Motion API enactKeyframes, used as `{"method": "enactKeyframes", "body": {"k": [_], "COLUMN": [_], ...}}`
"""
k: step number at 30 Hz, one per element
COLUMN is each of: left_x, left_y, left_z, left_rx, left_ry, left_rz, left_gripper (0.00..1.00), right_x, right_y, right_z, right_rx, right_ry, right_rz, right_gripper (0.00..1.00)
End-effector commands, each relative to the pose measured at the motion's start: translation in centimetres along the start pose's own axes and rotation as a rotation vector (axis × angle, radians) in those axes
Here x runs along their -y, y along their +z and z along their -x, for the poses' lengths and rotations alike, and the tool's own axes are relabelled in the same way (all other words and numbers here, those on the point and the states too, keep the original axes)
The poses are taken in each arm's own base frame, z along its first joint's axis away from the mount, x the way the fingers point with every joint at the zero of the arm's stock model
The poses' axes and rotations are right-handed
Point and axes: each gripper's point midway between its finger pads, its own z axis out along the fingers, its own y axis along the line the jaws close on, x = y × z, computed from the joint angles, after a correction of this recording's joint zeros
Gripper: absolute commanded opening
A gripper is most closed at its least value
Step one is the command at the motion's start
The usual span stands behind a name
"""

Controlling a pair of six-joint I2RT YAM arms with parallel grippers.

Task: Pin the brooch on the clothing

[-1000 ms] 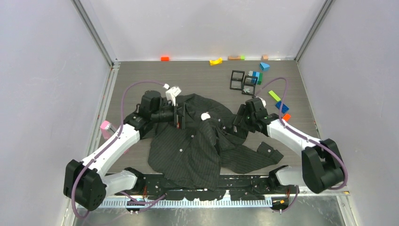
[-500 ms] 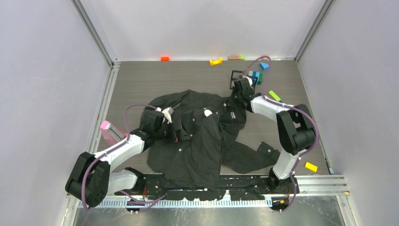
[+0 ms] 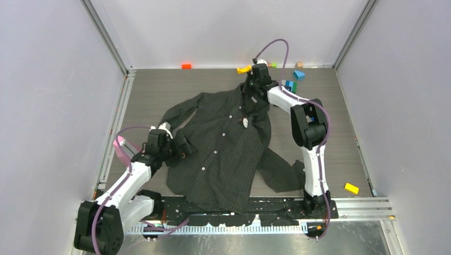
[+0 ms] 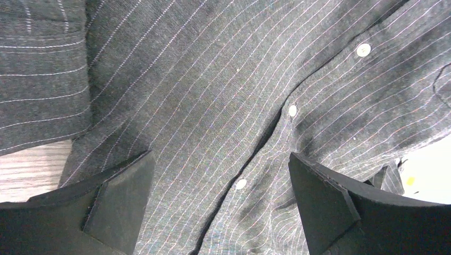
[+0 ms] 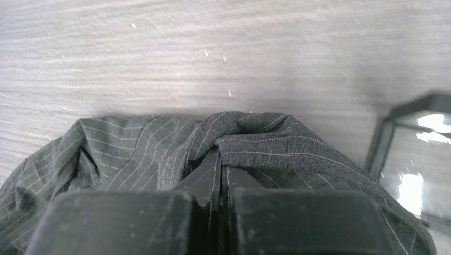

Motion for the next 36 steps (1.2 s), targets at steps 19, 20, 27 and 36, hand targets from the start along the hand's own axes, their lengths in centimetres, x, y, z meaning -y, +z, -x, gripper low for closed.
{"method": "enactKeyframes", "body": {"k": [19, 20, 27, 36], "left_x": [6.1, 6.5, 9.7, 9.2], "left_y": [-6.9, -7.2, -9.4, -9.1], "left_z": [9.4, 10.1, 15.4, 18.6], "left_rx": [0.152, 0.167, 0.302, 0.364], "left_ry": [0.286, 0.306, 0.452, 0.582], "left_rz": [-0.032, -0.029, -0.041, 0.058], "left_gripper": [1.00, 1.00, 1.00, 1.00], "right_x": [-8.4, -8.3, -4.4, 5.6], "right_y": [-4.6, -5.3, -12.7, -16.9], "right_z": [10.3, 10.4, 8.6, 3.6], "right_rx": [0.077, 0.076, 0.035, -0.053], "right_ry": [-0.161, -0.173, -0.215, -0.197], "right_rz": [0.247, 0.239, 0.072, -0.187], "right_gripper": [0.77, 0.78, 0.81, 0.82]}}
